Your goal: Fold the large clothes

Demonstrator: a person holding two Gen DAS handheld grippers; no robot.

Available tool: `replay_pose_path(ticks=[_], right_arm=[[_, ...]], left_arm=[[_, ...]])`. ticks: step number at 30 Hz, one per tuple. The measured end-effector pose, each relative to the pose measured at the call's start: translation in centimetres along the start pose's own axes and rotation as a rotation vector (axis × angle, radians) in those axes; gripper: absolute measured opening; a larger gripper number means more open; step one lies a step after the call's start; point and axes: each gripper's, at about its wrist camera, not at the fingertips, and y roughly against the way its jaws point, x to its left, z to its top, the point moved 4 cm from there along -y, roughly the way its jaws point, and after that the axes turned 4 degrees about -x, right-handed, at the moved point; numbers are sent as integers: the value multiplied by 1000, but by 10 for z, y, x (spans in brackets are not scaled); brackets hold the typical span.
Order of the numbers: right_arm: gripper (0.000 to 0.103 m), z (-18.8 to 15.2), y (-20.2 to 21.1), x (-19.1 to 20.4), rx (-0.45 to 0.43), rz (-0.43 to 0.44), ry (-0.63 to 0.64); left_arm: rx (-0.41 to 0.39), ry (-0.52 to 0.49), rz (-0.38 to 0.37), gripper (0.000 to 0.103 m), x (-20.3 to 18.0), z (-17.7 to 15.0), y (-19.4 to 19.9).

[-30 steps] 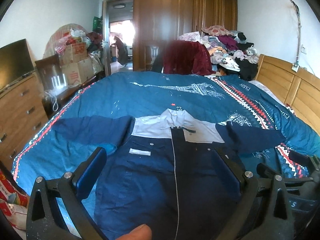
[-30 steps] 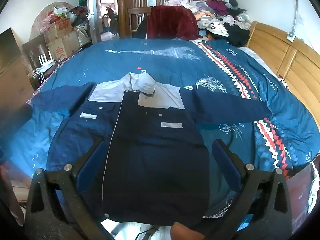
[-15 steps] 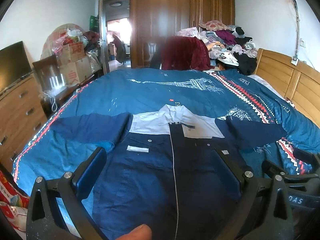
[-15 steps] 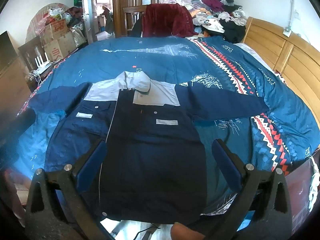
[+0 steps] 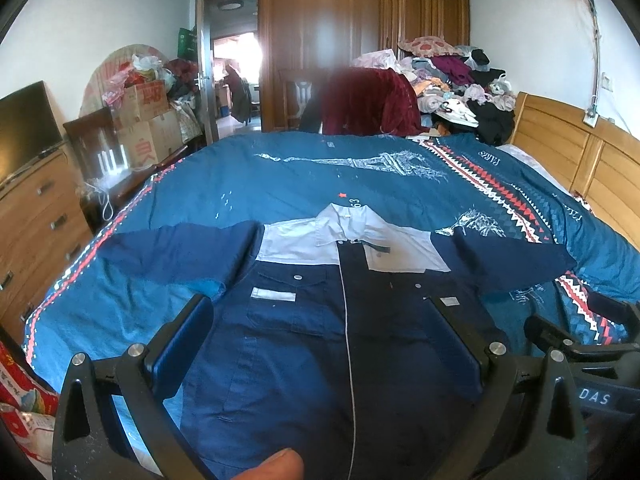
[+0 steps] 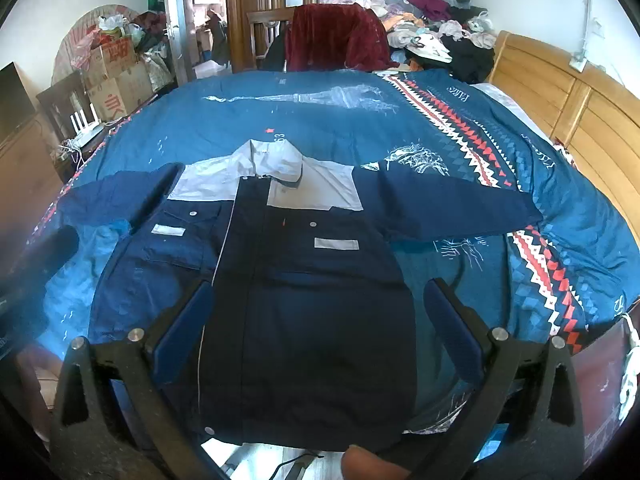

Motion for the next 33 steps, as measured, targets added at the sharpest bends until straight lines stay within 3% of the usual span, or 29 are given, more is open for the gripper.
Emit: replay_pose_path(ticks=[23, 25, 27, 30, 31, 33], right_arm=[[103, 0, -30, -12, 63, 21, -7], [103, 9, -23, -13, 20, 9, 19], [103, 27, -1, -14, -99, -38, 79], [103, 44, 24, -15, -285, -71, 163], [103, 44, 22, -18, -303, -84, 198], [103, 34, -7, -31, -196, -95, 203]], left_arm=[[61, -14, 3, 103, -4, -9, -35], [54, -18, -3, 103, -5, -10, -38], [25, -17, -15, 103, -7, -9, -40], [-92, 4, -24, 103, -8, 1, -35], [-128, 3, -25, 103, -9, 3, -34], [-164, -26, -16, 103, -14, 6, -38]])
